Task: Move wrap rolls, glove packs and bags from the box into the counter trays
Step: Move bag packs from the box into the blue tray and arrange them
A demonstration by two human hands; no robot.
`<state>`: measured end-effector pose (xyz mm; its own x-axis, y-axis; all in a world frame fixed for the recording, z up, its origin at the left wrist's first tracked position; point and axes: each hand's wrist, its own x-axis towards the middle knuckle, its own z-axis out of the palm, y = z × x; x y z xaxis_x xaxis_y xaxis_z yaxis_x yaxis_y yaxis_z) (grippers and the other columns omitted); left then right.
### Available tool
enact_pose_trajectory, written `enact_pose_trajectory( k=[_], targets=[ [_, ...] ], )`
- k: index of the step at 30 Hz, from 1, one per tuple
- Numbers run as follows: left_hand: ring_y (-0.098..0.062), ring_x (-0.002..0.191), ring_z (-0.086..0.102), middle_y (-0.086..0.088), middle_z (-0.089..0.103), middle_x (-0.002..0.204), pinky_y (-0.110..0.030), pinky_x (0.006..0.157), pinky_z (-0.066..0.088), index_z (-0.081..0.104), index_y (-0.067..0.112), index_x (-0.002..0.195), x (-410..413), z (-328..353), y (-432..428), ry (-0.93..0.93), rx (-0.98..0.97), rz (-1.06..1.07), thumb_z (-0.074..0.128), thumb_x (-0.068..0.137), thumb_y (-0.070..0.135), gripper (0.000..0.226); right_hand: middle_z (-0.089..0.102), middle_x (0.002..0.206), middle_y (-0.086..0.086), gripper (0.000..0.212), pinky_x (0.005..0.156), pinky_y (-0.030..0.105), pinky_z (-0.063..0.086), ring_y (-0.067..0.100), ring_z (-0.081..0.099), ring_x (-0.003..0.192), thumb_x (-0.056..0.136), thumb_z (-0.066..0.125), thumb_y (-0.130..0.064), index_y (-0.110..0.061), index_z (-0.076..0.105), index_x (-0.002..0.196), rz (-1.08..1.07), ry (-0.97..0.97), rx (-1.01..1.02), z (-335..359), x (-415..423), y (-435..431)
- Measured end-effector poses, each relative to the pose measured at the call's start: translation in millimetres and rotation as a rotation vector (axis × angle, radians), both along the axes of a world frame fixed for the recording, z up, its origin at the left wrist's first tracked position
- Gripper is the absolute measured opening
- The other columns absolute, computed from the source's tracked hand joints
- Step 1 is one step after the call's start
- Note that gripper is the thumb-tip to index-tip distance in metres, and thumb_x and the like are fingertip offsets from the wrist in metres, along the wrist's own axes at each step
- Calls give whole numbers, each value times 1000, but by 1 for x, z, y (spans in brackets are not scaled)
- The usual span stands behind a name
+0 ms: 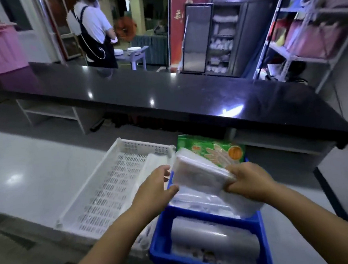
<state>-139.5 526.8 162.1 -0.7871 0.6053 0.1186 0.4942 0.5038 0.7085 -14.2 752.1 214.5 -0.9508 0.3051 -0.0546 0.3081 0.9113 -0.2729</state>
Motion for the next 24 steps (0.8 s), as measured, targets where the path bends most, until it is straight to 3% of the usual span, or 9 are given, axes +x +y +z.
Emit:
enact_pose_trajectory(
  k=[5,10,17,24],
  targets=[
    [-21,121,49,1,54,130,-33,96,42,54,22,126,5,-30,82,107,-421,-239,53,87,29,39,64,73,-9,11,55,27,46,14,58,66,74,62,-41,-32,62,79,-175,51,48,-2,29,69],
    [-30,110,54,-9,57,121,-39,86,44,58,15,117,3,-43,127,275,-748,-358,54,86,22,32,67,74,-6,18,62,33,53,16,60,68,79,54,-44,-28,61,82,-208,41,101,-12,46,98],
    [-29,102,57,-7,57,117,-37,80,43,55,15,115,3,-51,141,392,-896,-386,67,77,30,42,67,77,-7,20,67,37,56,15,61,70,81,56,-45,-27,62,86,-248,37,42,-21,52,108],
    [-27,111,49,-8,52,123,-37,91,40,56,18,117,-1,-58,140,415,-895,-390,67,75,30,46,66,75,-10,20,65,33,56,11,60,68,81,57,-48,-29,62,86,-254,80,17,-19,31,98]
  ],
)
